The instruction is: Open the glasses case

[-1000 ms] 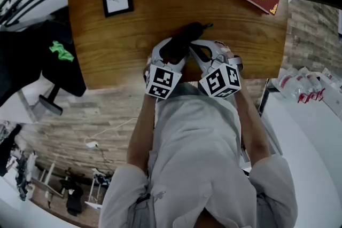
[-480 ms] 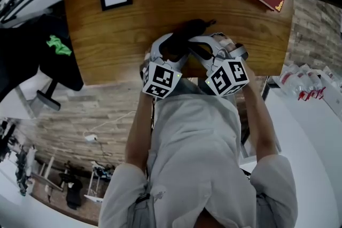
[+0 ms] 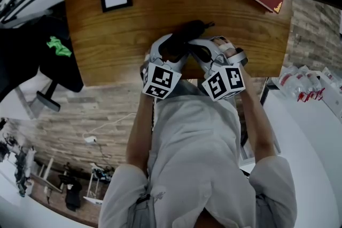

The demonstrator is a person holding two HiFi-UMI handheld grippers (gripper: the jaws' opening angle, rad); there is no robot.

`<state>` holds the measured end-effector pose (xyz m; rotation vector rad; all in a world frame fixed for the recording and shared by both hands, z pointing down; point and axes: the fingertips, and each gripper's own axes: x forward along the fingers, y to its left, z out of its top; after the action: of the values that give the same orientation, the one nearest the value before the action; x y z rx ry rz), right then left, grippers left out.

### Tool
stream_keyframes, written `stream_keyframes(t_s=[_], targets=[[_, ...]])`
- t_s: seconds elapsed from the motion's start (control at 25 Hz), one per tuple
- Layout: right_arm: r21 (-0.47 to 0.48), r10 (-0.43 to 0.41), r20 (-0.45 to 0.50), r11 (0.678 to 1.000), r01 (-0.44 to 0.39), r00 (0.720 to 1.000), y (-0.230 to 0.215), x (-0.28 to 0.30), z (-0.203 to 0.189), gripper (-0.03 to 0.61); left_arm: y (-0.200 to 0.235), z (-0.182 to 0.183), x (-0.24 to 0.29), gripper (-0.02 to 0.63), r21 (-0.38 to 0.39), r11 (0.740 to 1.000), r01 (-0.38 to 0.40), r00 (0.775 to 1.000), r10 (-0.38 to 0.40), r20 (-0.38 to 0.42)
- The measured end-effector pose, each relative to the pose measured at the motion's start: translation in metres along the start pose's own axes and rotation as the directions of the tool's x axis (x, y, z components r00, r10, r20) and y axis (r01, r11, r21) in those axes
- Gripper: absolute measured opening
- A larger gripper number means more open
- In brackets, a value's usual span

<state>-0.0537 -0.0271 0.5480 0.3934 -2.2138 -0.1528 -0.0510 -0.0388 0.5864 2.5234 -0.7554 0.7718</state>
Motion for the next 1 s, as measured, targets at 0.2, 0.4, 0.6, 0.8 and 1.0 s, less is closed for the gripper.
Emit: stream_keyframes(t_s=[0.2,0.4,0.6,0.8,1.0], targets=[[0.032,-0.03,0.0,0.999,0.03,1.0,-0.001,-0.001,-0.002,0.002,-0.001,0.001,0.001,0.302,0.012,1.0,0.0,1.0,0.0,0.004],[0.009,-0.031,-0.017,0.999,0.032,0.999,0.001,-0.001,-0.001,0.002,-0.001,0.0,0.0,0.302,0.023,1.0,0.005,1.0,-0.005,0.0],[-0.003,-0.035,-0.027,0.999,0.035,0.999,0.0,-0.002,-0.002,0.002,-0.002,0.002,-0.002,0.302,0.016,1.0,0.017,1.0,-0.017,0.007],[0.01,-0.037,-0.042,0.999,0.038,0.998,-0.005,-0.005,-0.007,0.002,-0.006,0.006,-0.003,0.301,-0.014,0.999,0.041,0.999,-0.04,0.031],[0.012,-0.044,-0.051,0.999,0.045,0.998,-0.007,-0.003,-0.011,0.002,-0.005,0.005,-0.004,0.301,-0.024,0.999,0.044,0.998,-0.043,0.036]])
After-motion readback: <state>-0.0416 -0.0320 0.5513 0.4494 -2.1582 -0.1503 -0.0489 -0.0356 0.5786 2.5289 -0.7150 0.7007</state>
